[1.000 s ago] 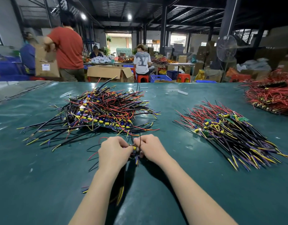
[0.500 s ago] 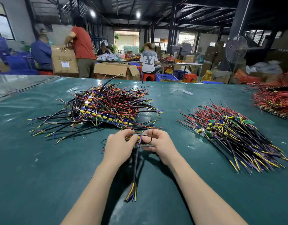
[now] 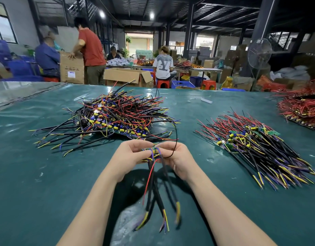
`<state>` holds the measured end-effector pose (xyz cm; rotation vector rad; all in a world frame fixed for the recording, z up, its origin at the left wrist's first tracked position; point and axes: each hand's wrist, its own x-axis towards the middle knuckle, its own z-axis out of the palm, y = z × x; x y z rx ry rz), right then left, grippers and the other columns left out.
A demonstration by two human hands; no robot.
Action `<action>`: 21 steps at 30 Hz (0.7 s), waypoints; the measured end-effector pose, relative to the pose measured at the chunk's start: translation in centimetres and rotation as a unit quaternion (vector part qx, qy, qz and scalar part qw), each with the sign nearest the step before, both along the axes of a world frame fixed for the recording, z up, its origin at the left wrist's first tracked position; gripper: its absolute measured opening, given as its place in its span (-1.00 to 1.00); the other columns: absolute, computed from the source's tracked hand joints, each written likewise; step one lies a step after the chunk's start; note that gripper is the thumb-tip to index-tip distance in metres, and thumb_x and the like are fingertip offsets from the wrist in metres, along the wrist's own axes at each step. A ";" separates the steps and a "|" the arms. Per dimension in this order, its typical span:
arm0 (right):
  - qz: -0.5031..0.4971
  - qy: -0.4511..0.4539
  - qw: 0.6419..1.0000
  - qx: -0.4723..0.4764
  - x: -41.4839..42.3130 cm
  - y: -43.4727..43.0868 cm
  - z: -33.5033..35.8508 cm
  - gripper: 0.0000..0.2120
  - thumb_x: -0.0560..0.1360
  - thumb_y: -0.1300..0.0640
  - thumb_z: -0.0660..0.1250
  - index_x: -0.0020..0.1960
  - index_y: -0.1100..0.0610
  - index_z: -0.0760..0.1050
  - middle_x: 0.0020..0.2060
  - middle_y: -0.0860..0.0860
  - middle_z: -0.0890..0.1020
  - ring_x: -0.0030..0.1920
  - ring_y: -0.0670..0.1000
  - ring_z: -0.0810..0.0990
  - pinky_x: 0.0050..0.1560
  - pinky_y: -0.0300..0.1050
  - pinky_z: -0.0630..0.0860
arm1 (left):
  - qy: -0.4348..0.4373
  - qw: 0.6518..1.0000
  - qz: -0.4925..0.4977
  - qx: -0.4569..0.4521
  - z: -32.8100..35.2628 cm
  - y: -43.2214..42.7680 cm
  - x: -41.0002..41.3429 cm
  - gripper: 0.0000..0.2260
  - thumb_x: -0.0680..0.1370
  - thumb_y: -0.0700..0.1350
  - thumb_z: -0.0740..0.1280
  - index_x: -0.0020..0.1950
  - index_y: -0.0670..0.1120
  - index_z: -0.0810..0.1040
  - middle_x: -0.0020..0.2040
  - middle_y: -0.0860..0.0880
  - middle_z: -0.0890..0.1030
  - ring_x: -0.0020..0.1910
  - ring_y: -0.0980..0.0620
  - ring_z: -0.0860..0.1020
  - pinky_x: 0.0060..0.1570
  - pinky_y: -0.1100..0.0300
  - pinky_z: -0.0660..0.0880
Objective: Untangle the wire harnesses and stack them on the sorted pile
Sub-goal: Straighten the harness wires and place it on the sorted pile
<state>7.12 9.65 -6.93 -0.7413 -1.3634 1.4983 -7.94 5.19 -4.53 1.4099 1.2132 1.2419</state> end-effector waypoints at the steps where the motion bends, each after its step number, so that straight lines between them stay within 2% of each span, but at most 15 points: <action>1: 0.007 0.010 1.000 -0.006 -0.1 0.0 0.0 -0.86 0.41 0.43 0.28 -0.22 0.25 0.55 -0.40 0.04 0.65 -0.39 -0.03 0.62 -0.26 -0.17 0.58 | -0.001 1.000 -0.005 0.009 0.1 0.0 -0.2 -0.80 0.45 -0.37 0.36 -0.05 -0.10 0.59 -0.21 -0.04 0.67 -0.31 0.14 0.61 -0.25 0.35 0.54; 5: 0.027 0.058 0.998 -0.024 0.2 0.0 0.0 -0.78 0.34 0.40 0.28 -0.36 0.18 0.62 -0.44 0.06 0.64 -0.43 -0.03 0.62 -0.33 -0.21 0.57 | -0.049 0.998 -0.014 0.027 0.1 -0.1 0.0 -0.70 0.44 -0.45 0.33 0.04 -0.11 0.52 -0.28 -0.06 0.68 -0.34 0.07 0.62 -0.27 0.29 0.56; 8: 0.044 0.082 0.995 -0.046 0.2 -0.1 0.1 -0.83 0.27 0.30 0.30 -0.39 0.17 0.65 -0.43 0.06 0.65 -0.43 -0.05 0.62 -0.35 -0.25 0.57 | -0.082 0.996 -0.022 0.022 0.0 -0.2 0.2 -0.69 0.46 -0.43 0.31 0.07 -0.07 0.50 -0.26 -0.04 0.68 -0.34 0.08 0.62 -0.29 0.26 0.54; 10: 0.046 0.095 0.993 -0.062 0.1 0.0 0.0 -0.85 0.24 0.28 0.31 -0.38 0.17 0.65 -0.41 0.06 0.66 -0.41 -0.05 0.63 -0.30 -0.23 0.58 | -0.105 0.994 -0.030 0.021 0.1 -0.2 0.1 -0.70 0.47 -0.42 0.29 0.06 -0.06 0.50 -0.28 -0.02 0.68 -0.35 0.11 0.61 -0.37 0.27 0.52; 12: 0.044 0.096 0.992 -0.068 0.1 0.0 0.1 -0.84 0.27 0.30 0.31 -0.37 0.16 0.66 -0.39 0.06 0.67 -0.38 -0.04 0.64 -0.25 -0.21 0.59 | -0.117 0.992 -0.029 0.026 0.0 -0.1 0.0 -0.73 0.48 -0.43 0.28 0.04 -0.10 0.49 -0.30 -0.02 0.68 -0.38 0.13 0.61 -0.43 0.29 0.51; 15: 0.048 0.076 0.993 -0.079 0.3 0.0 0.2 -0.78 0.35 0.34 0.30 -0.36 0.13 0.65 -0.39 0.03 0.66 -0.39 -0.08 0.63 -0.32 -0.27 0.57 | -0.107 0.994 -0.026 0.007 0.0 0.0 -0.2 -0.77 0.46 -0.42 0.30 0.03 -0.16 0.48 -0.30 -0.02 0.67 -0.37 0.11 0.62 -0.40 0.27 0.53; 17: 0.081 0.122 0.983 -0.112 0.5 -0.3 0.6 -0.94 0.19 0.27 0.46 -0.37 0.14 0.65 -0.42 0.01 0.64 -0.43 -0.09 0.59 -0.37 -0.31 0.52 | -0.145 0.988 -0.049 -0.020 0.0 -0.1 -0.5 -0.77 0.46 -0.43 0.29 0.01 -0.14 0.47 -0.30 -0.02 0.66 -0.36 0.09 0.62 -0.40 0.26 0.54; 19: 0.102 0.213 0.961 -0.141 0.6 -0.3 0.8 -0.74 -0.02 0.24 0.60 -0.36 0.15 0.65 -0.44 0.00 0.62 -0.46 -0.08 0.58 -0.41 -0.32 0.50 | -0.206 0.977 -0.044 -0.031 0.3 -0.2 -0.9 -0.78 0.47 -0.43 0.26 -0.03 -0.12 0.45 -0.32 -0.01 0.66 -0.36 0.09 0.63 -0.40 0.27 0.56; 20: 0.086 0.245 0.955 -0.141 0.8 -0.1 0.7 -0.71 -0.04 0.27 0.59 -0.33 0.14 0.65 -0.45 -0.01 0.61 -0.47 -0.08 0.57 -0.45 -0.33 0.48 | -0.231 0.972 -0.014 -0.034 0.3 -0.1 -1.0 -0.79 0.48 -0.42 0.25 -0.06 -0.12 0.44 -0.33 0.00 0.66 -0.37 0.09 0.63 -0.41 0.29 0.55; 21: 0.053 0.250 0.957 -0.134 0.9 -0.1 0.7 -0.73 0.03 0.31 0.54 -0.29 0.13 0.66 -0.46 -0.02 0.60 -0.49 -0.10 0.56 -0.50 -0.35 0.45 | -0.236 0.971 0.035 -0.034 0.4 -0.1 -1.1 -0.82 0.49 -0.39 0.27 -0.09 -0.12 0.44 -0.34 0.00 0.66 -0.35 0.08 0.63 -0.42 0.29 0.55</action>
